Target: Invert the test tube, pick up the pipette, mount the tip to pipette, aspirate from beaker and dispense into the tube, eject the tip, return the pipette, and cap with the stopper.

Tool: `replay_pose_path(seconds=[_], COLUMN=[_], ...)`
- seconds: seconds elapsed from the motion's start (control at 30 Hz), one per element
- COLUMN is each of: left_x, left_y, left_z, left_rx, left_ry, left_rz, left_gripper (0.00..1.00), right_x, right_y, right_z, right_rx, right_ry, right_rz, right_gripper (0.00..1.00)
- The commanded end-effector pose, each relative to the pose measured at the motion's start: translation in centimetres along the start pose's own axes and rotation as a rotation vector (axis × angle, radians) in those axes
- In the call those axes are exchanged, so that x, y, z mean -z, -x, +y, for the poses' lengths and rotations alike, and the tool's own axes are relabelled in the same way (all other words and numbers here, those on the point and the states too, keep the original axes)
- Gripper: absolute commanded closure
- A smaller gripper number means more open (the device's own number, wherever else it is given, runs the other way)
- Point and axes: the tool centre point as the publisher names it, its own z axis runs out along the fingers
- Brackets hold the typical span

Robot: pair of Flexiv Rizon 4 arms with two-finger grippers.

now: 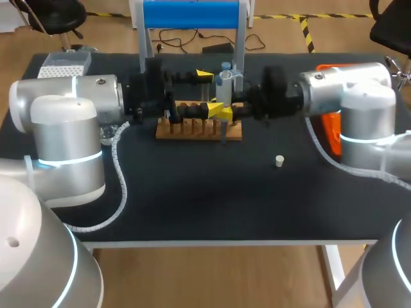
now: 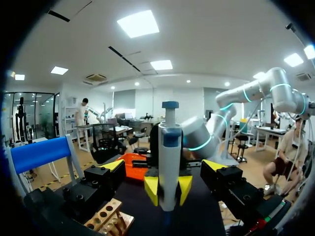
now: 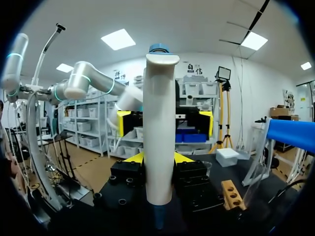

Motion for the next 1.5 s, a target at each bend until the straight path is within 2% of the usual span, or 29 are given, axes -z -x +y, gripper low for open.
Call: replay_pose_path(seconds=[0.03,0.43,0.87,0.9,0.93,1.0,1.5], left_x=[-0.1,-0.1,-0.1,-0.1,-0.1,-0.1,-0.1], left_y=[-0.1,-0.1,-0.1,-0.1,-0.1,-0.1,-0.1], left_z=[0.1,0.1,0.1,0.1,0.1,0.1,0.1], left_rx=[-0.002,-0.002,-0.002,-0.002,-0.002,-0.002,-0.002], left_ry=[-0.002,-0.002,-0.002,-0.002,-0.002,-0.002,-0.002], left_rz=[-0.005,-0.005,-0.005,-0.005,-0.005,-0.005,-0.005], left_gripper=[0.0,0.0,0.0,0.11,0.57,0.98,1.0], right_x=[-0.9,-1.8,-2.1,-2.1,-2.1,-2.1,-2.1], right_y=[0.7,1.2,1.2,1.2,1.2,1.2,1.2], right_z=[-0.2,-0.1,0.0,0.0,0.0,0.0,0.0], right_rx=[0.004,0.023,0.029,0.029,0.03,0.031,0.035], right_ry=[0.005,0.028,0.026,0.026,0.026,0.026,0.023], right_rz=[-0.002,-0.056,-0.073,-0.074,-0.076,-0.078,-0.089], right_gripper=[1.0,1.0,1.0,1.0,1.0,1.0,1.0])
